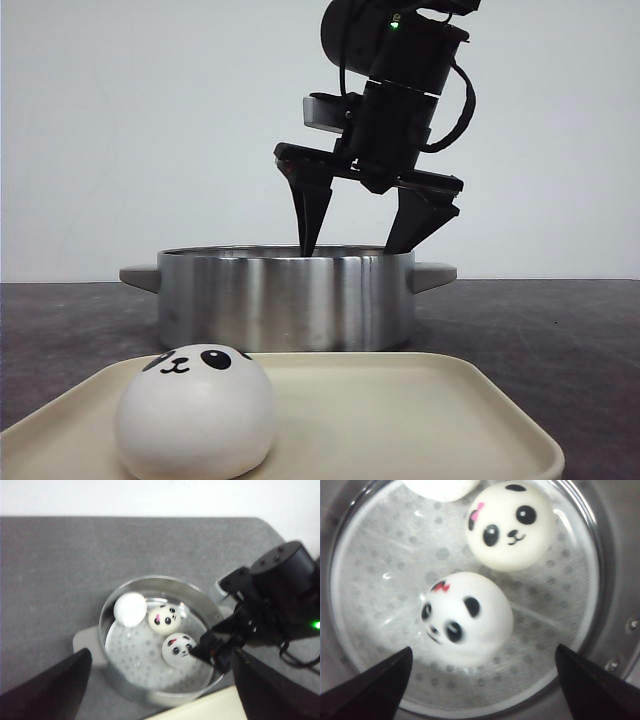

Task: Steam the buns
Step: 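Lower the held bun into the steamer and open the right gripper, then lower the left gripper onto the last panda bun and grasp it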

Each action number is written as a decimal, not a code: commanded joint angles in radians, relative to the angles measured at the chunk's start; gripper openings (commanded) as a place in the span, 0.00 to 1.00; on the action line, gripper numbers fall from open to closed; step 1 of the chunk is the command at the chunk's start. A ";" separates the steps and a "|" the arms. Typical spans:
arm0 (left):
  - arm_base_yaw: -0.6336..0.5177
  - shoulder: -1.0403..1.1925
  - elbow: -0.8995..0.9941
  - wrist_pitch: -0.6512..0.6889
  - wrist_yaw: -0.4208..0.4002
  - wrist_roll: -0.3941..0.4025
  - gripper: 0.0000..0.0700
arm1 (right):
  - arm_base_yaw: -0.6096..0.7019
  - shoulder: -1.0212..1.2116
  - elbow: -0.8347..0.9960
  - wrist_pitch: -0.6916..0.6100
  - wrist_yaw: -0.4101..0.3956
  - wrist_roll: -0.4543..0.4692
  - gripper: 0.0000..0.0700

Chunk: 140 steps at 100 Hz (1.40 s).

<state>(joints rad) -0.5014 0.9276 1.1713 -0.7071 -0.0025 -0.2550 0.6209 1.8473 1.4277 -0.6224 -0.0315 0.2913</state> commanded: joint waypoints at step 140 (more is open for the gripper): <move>-0.390 0.661 -0.198 -0.004 0.160 -0.116 0.74 | 0.086 -0.643 0.285 -0.082 0.013 -0.064 0.02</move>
<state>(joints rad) -0.8814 1.5608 0.9668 -0.7135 0.1570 -0.3660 0.6994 1.1938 1.6920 -0.7094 -0.0227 0.2340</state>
